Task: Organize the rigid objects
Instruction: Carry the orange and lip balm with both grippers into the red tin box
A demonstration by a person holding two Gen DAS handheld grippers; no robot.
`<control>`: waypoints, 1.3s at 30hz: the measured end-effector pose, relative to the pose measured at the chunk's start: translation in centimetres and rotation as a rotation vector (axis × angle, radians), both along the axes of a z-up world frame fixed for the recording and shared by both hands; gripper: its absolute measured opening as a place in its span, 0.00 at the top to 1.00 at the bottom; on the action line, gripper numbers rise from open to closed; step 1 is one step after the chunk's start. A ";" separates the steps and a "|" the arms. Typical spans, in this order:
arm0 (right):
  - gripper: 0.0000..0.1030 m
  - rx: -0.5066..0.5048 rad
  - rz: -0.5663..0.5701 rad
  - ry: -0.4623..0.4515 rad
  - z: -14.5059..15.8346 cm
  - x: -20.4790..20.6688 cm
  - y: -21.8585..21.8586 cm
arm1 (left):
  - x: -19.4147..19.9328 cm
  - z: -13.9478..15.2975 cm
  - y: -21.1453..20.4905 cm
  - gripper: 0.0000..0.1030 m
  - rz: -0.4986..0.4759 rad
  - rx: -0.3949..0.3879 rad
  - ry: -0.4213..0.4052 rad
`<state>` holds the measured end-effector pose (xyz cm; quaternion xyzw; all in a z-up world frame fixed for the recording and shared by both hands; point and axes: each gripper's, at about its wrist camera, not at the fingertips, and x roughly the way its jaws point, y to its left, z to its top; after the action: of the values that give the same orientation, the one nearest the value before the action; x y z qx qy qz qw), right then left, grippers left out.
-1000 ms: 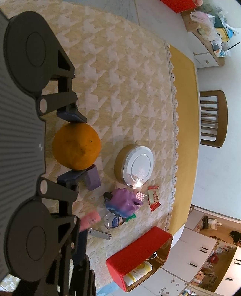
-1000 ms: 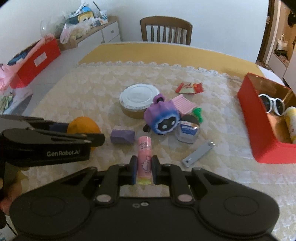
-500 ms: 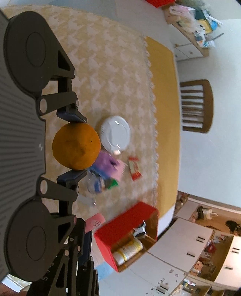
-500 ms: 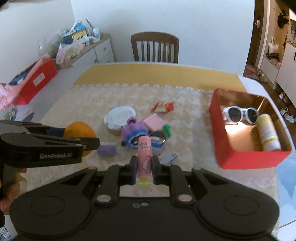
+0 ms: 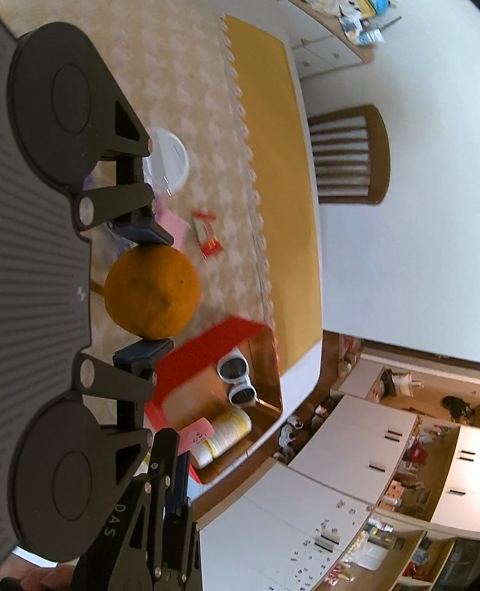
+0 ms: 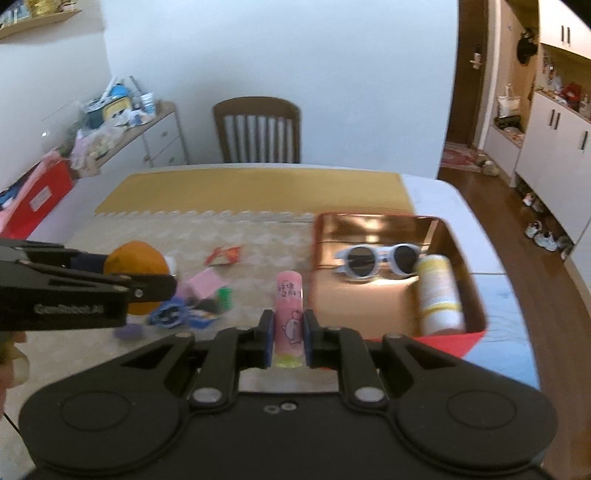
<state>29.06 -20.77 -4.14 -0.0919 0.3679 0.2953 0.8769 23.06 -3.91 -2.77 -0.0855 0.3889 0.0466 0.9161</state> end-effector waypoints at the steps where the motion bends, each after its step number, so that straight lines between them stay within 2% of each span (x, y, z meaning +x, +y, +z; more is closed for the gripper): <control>1: 0.86 -0.002 -0.007 -0.004 0.0 0.5 -0.5 | 0.7 0.1 -0.5 0.49 -0.004 -0.004 0.002; 10: 0.86 -0.013 -0.048 -0.011 -1.3 5.5 -4.6 | 6.7 -1.0 -5.2 0.49 -0.050 -0.027 0.030; 17: 0.86 -0.023 -0.044 0.007 -2.7 8.9 -5.3 | 11.8 -1.8 -7.4 0.49 -0.041 -0.018 0.056; 20: 0.86 -0.022 -0.029 0.011 -3.2 9.9 -5.3 | 14.1 -2.4 -7.3 0.49 -0.025 -0.040 0.078; 22: 0.86 -0.035 -0.011 0.011 -3.7 10.6 -5.1 | 15.4 -2.9 -7.7 0.49 -0.025 -0.019 0.091; 27: 0.86 -0.054 0.017 0.043 -5.1 11.9 -5.0 | 17.5 -4.6 -8.5 0.49 -0.030 -0.017 0.129; 30: 0.87 -0.071 0.043 0.065 -5.9 12.2 -4.7 | 18.4 -5.8 -9.2 0.49 -0.038 0.023 0.149; 39: 0.87 -0.120 0.087 0.129 -7.8 13.2 -4.1 | 20.3 -8.0 -10.2 0.49 -0.070 0.064 0.197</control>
<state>42.22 -24.85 -11.98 -0.1409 0.4362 0.3161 0.8307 43.37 -14.15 -10.77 -0.0375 0.4783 0.0353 0.8767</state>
